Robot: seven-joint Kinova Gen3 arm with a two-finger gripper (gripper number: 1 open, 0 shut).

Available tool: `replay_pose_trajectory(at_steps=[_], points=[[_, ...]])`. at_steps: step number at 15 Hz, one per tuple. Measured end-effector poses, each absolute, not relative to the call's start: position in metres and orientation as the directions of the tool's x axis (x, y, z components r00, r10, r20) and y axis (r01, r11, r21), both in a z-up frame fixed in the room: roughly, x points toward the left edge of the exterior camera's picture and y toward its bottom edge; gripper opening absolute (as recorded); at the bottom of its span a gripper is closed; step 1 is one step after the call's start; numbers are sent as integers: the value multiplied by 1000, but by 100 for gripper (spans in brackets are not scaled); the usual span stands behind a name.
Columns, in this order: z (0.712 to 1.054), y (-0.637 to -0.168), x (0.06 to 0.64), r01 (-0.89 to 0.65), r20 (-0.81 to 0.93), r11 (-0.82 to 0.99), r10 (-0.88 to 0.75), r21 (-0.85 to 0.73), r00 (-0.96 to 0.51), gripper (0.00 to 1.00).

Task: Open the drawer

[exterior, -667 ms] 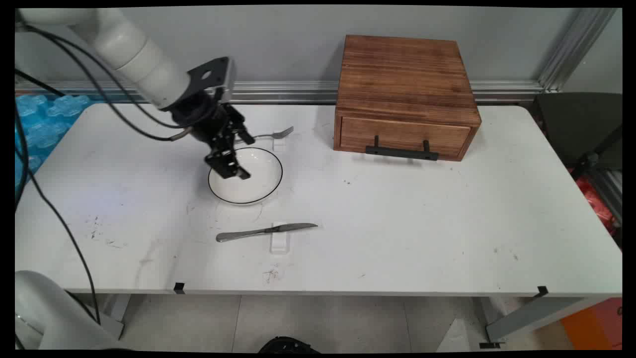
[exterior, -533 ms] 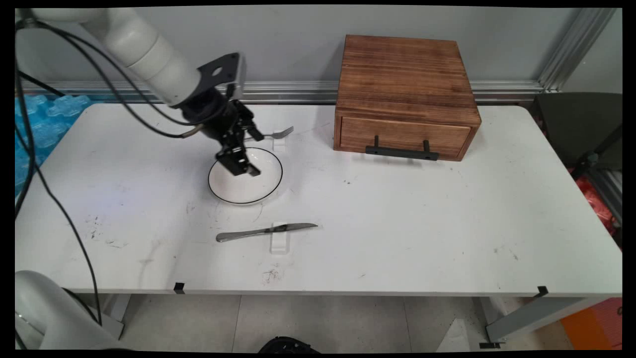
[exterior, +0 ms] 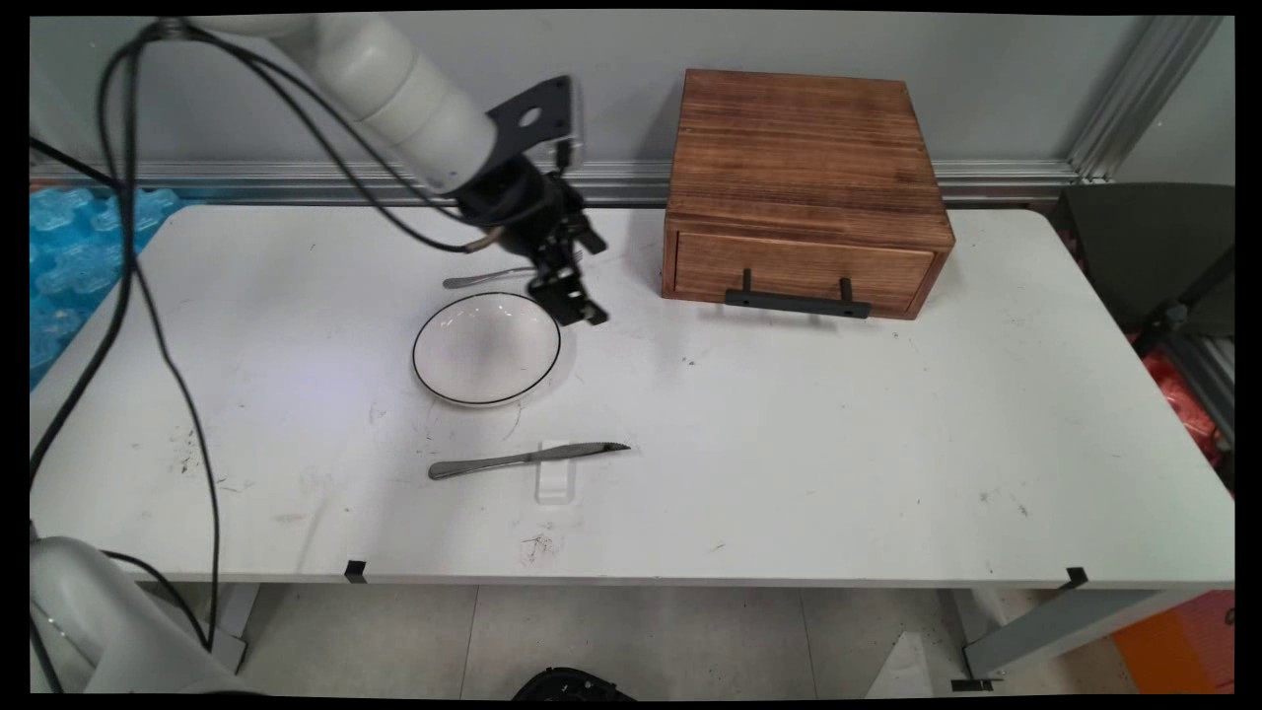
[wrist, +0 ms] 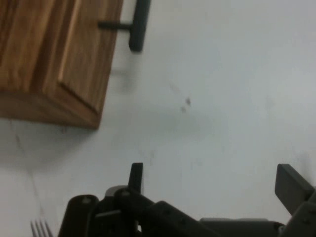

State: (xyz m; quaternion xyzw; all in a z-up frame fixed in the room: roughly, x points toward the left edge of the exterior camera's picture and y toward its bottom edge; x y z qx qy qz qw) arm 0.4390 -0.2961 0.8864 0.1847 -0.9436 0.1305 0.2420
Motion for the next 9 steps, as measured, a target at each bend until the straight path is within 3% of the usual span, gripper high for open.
replay_pose_trajectory(at_steps=[9], points=[[880, -332, 365, -429, 569, 887, -267, -169, -778, 100]])
